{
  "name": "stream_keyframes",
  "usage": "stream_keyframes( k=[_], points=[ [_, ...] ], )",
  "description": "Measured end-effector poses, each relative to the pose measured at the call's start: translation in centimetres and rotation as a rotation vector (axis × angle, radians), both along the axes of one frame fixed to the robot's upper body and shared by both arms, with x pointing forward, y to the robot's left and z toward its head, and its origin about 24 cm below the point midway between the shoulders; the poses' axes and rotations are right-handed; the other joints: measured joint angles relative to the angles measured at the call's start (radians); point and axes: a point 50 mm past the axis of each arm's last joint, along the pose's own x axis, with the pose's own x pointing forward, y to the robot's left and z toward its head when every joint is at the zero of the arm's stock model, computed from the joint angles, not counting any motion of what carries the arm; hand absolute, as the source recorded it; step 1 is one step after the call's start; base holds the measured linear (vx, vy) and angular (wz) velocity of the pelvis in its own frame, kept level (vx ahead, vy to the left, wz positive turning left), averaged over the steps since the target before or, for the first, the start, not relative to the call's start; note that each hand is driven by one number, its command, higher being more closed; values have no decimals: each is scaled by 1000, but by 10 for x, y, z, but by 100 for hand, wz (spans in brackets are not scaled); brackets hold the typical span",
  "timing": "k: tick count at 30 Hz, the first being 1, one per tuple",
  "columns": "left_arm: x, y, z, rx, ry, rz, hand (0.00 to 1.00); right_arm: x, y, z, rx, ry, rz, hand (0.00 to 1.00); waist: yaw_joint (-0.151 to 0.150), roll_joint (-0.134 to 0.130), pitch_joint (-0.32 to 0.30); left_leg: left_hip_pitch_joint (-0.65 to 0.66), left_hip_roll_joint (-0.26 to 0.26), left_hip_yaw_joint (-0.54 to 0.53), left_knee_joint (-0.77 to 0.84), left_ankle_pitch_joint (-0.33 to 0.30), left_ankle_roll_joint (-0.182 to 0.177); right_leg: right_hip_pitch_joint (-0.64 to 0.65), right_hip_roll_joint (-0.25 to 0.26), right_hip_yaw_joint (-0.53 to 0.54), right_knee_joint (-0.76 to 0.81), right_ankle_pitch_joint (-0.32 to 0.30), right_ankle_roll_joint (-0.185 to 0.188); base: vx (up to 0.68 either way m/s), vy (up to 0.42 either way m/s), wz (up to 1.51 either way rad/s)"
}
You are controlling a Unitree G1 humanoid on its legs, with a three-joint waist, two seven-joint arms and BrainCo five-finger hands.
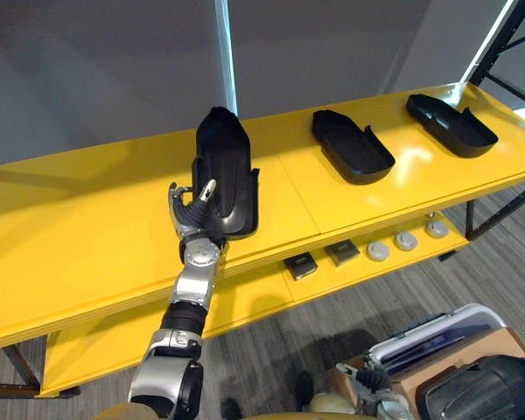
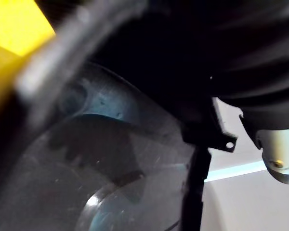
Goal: Walk over and take plastic housings, then place them on the shelf
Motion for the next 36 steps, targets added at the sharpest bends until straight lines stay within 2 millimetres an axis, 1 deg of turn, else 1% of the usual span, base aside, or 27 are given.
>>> stream_keyframes(
  k=[6,12,14,17,19,22,26,27,29,31,34,36],
  points=[
    [-5,-5,-5,-28,-3,25,0,0,0,0,-2,1,0,0,0,0,0,4,0,-3,0,0,0,6,-1,-1,-1,-2,2,0,0,1],
    [-11,-6,-12,-45,12,27,0,0,0,0,-3,1,-1,0,0,-1,0,4,0,-3,0,0,0,6,0,-2,-2,-2,3,0,0,0],
    [-16,-6,-16,-47,19,25,0,0,0,0,-3,1,-2,0,1,-1,0,4,0,-3,-1,0,0,6,-1,-3,-2,-2,3,0,0,0],
    [-27,-14,-26,-38,39,-32,0,-1,0,-1,-3,6,-3,0,2,-2,-1,3,-1,-7,-1,0,0,9,-1,-6,-6,-2,3,0,0,4],
    [-36,-23,-34,-44,55,-85,0,-1,0,-1,-2,9,-4,0,4,-2,-1,2,0,-11,-1,0,0,10,-1,-11,-6,-2,3,0,0,5],
    [-44,-32,-44,-40,79,-144,0,-2,0,-1,-2,11,-4,0,6,-3,-1,1,-1,-16,-1,0,0,12,-1,-15,-6,-3,4,-2,-1,5],
    [-49,-44,-45,-32,75,-232,0,-2,0,-3,1,20,-5,0,14,-4,-3,2,-1,-20,-1,0,0,15,-1,-24,-7,-3,4,-9,-5,2],
    [-49,-48,-45,-30,76,-250,0,-3,0,-3,2,27,-6,0,27,-6,-4,2,-1,-20,-1,0,0,14,-1,-24,-7,-3,4,0,0,0],
    [-50,-53,-44,-23,73,-276,0,-5,0,-4,3,36,-6,0,30,-9,-6,2,-1,-24,-1,0,0,16,-1,-26,-7,-4,5,-8,-7,3],
    [-52,-53,-41,-21,57,-291,0,-4,0,-4,3,36,-6,0,29,-9,-6,2,-2,-25,-1,0,0,17,-2,-27,-7,-4,6,-7,-6,2],
    [-57,-56,-29,46,-2,-305,0,-5,0,-4,3,35,-6,0,30,-9,-7,2,-4,-27,-1,0,0,18,-4,-29,-7,-5,7,-2,-2,2],
    [-59,-58,-16,93,-65,-317,0,-5,0,-4,2,33,-6,0,30,-9,-7,2,-5,-34,-1,0,1,21,-6,-32,-7,-6,8,-7,-5,8]
  ],
)
